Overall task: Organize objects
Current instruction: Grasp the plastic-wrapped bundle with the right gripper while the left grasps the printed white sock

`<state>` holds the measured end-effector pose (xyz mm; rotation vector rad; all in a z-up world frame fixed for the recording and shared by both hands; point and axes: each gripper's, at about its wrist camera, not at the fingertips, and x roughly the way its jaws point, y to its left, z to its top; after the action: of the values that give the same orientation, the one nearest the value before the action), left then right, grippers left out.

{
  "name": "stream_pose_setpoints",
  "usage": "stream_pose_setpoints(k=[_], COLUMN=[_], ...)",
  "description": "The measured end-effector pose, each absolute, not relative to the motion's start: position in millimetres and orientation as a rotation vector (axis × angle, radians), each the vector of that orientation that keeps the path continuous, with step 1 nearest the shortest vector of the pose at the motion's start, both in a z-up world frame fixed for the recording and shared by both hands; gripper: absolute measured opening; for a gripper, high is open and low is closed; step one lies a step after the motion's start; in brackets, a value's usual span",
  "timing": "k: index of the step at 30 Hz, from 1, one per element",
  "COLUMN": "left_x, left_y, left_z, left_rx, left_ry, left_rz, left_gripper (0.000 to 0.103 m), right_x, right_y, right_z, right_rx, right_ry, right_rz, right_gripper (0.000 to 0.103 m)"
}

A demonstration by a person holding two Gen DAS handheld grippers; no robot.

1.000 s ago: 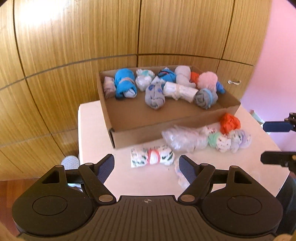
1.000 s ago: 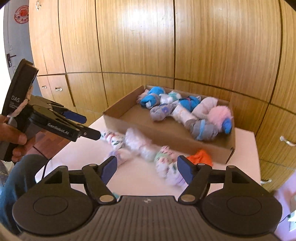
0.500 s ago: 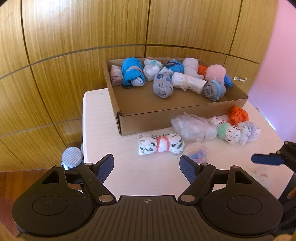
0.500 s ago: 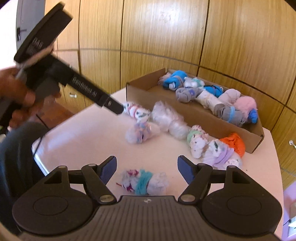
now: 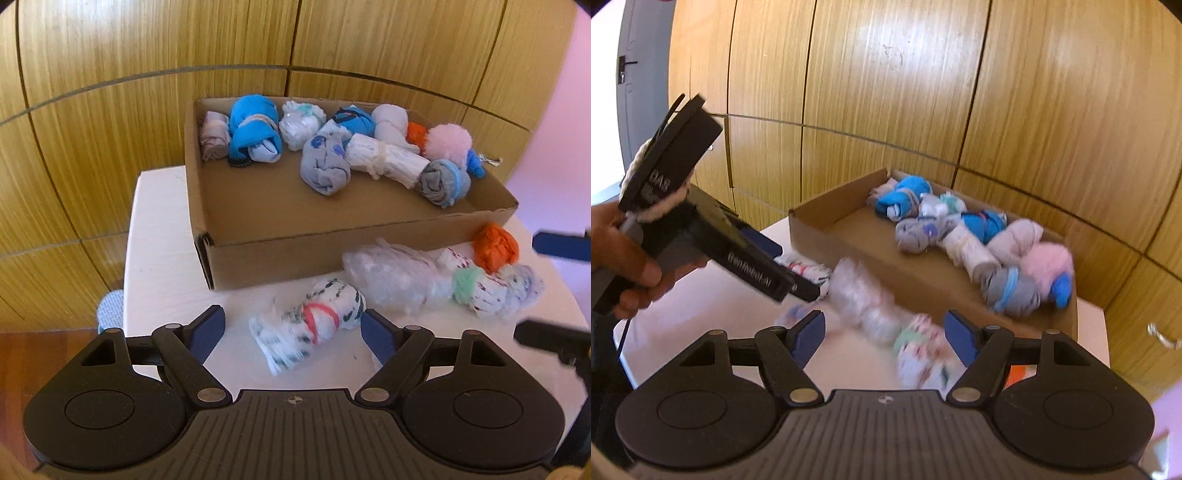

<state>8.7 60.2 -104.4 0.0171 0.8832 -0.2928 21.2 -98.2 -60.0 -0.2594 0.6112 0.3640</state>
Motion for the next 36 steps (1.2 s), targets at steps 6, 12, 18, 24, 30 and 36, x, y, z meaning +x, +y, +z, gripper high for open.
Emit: stream_pose_setpoints(k=[6,12,18,24,30,36], left_x=[4.7,-4.7,-3.3,-2.7,-8.6,-11.4], left_y=[61.0,58.8,57.7,58.2,57.3,57.3], left_z=[-104.1,-101.4,-101.1,-101.5,-91.6,-67.4], left_rx=[0.002,0.013,0.010,0.005,0.023,0.020], left_ry=[0.875,0.864,0.873,0.878,0.856,0.820], left_rz=[-0.310,-0.343,-0.373,-0.372,-0.362,-0.359], left_gripper=[0.080,0.056,0.053,0.051,0.051,0.051], right_x=[50.6,78.3,95.2,93.2,84.0,75.5], right_y=[-94.2,-84.8,-81.3,-84.2,-92.1,-103.6], right_z=[-62.8,-77.5,-90.2,-91.7,-75.2,-46.0], right_rx=[-0.275,-0.292,-0.287,-0.269,-0.228,-0.163], right_ry=[0.642,0.720,0.799,0.814,0.776,0.727], right_rz=[0.450,0.521,0.554,0.587,0.591,0.593], right_gripper=[0.060,0.053,0.049,0.036,0.035,0.035])
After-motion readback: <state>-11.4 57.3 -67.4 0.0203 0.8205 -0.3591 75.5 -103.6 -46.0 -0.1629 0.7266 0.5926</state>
